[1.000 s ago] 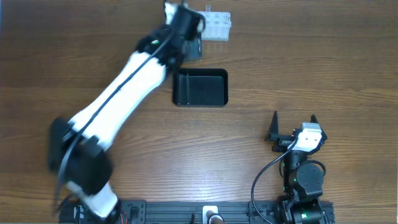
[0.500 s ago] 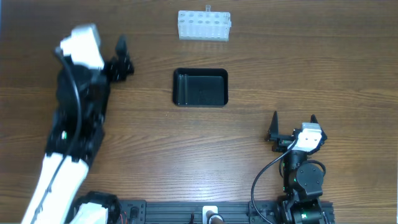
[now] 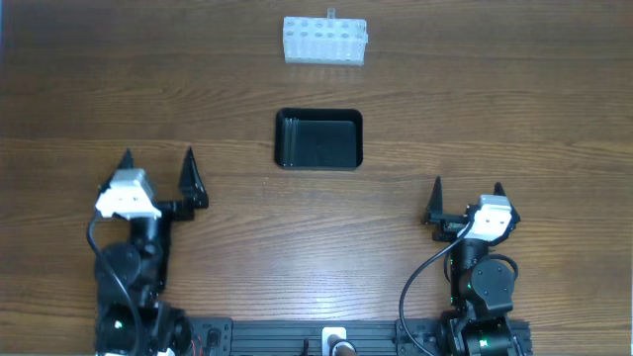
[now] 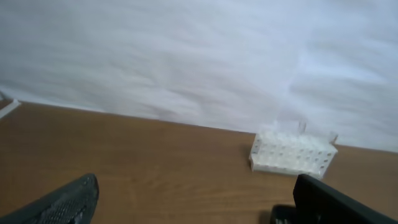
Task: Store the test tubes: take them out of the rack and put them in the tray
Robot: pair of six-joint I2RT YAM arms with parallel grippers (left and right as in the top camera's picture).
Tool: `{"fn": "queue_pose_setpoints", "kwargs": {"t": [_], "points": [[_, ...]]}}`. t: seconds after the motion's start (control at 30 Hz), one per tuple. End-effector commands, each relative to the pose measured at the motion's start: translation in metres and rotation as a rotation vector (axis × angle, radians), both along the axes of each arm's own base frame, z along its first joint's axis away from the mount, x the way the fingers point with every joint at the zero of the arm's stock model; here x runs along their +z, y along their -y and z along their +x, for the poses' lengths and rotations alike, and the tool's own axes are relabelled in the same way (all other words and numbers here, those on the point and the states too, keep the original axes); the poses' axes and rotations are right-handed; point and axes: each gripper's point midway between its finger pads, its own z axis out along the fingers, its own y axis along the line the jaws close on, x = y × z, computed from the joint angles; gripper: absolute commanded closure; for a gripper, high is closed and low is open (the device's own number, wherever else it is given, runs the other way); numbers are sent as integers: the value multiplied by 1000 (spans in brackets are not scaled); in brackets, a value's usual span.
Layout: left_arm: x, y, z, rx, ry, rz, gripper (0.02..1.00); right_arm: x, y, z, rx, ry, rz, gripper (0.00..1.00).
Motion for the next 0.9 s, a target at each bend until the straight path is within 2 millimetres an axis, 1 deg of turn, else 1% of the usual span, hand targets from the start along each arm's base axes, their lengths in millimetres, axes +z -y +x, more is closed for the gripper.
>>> {"fn": "queue_pose_setpoints", "kwargs": {"t": [0.03,0.33,0.9], "points": [[-16,5,-8,-36,28,13,20,-1,1,0,-2,4,-7,7],[-68,7,-16,-55,-88,25,20,-1,1,0,-2,4,-7,9],[-68,7,-17,-57,-89,25,20,-1,1,0,-2,4,-7,9]]}}
